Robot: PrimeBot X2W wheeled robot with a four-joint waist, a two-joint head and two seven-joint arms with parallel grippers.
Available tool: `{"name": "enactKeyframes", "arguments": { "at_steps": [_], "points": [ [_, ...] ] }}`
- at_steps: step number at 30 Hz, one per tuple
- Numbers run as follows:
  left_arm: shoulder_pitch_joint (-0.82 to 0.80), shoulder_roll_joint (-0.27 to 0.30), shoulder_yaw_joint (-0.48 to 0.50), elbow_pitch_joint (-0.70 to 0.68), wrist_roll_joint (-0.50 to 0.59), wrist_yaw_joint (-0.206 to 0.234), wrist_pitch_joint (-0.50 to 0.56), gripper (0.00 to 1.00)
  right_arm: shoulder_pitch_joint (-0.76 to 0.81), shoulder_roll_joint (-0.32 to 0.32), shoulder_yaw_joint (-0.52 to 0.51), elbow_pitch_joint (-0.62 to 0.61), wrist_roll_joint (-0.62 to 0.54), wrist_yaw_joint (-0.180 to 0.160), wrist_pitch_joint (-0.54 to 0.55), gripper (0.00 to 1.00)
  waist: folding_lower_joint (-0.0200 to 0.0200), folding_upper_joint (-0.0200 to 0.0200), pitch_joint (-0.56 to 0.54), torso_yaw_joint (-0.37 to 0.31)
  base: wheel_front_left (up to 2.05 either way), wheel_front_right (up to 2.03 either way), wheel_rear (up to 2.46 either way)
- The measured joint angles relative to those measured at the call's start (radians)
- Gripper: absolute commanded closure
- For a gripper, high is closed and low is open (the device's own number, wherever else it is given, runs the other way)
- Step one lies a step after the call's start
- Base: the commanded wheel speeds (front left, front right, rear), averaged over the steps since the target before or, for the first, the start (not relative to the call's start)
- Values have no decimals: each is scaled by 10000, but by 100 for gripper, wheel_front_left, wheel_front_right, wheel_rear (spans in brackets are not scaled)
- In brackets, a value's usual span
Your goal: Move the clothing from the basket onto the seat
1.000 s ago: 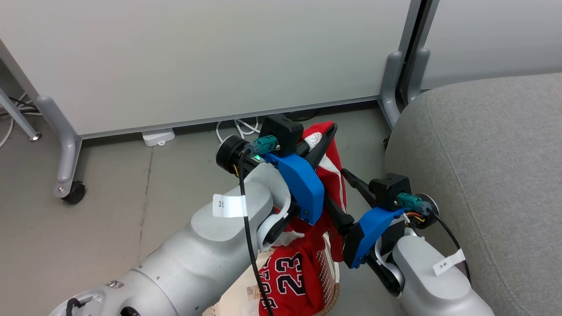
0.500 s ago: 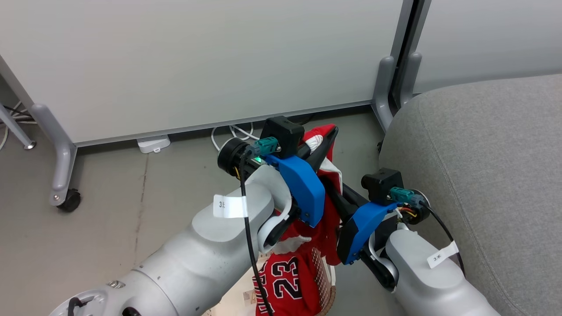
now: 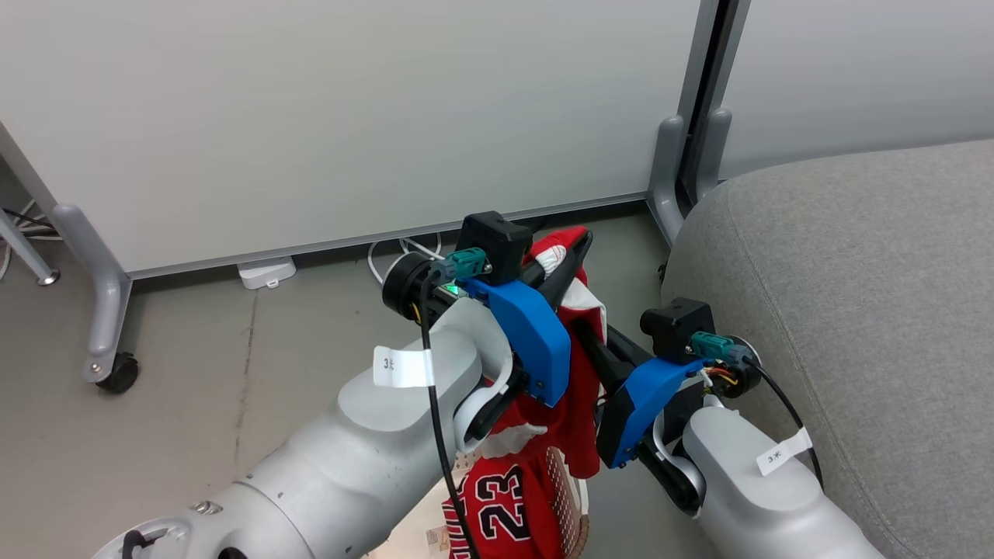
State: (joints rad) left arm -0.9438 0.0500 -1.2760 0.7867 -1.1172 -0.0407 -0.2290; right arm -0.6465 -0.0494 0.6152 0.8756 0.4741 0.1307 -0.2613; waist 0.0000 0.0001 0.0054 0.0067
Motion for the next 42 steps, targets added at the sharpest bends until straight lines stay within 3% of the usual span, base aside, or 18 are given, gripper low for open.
{"name": "enactKeyframes", "arguments": {
  "at_steps": [1, 11, 19, 28, 42],
  "points": [
    [0, 0, 0, 0, 0, 0, 0, 0, 0, 0, 0, 0, 0, 0, 0, 100, 0, 0, 0, 0, 0, 0, 0],
    [257, 2, -19, 56, -98, -38, -29, 0, 56, 0, -255, -211, -148, 0, -2, 100, 0, 0, 35, 36, 0, 0, 0],
    [793, 0, 173, 178, 249, -282, -311, 0, 77, 0, -1068, -497, -539, 0, -2, 100, 0, 0, 147, 138, 0, 0, 0],
    [2174, 529, 1789, -863, 1839, -476, -328, 0, 214, 0, -1772, -890, -965, 0, -2, 100, 0, -1, 229, 166, 0, 0, 0],
    [5149, 1459, 5340, -3062, 4725, -573, -339, 0, 429, 0, -2054, -1294, -1214, 0, -6, 100, 0, 0, 327, 14, 0, 0, 0]
  ]
}}
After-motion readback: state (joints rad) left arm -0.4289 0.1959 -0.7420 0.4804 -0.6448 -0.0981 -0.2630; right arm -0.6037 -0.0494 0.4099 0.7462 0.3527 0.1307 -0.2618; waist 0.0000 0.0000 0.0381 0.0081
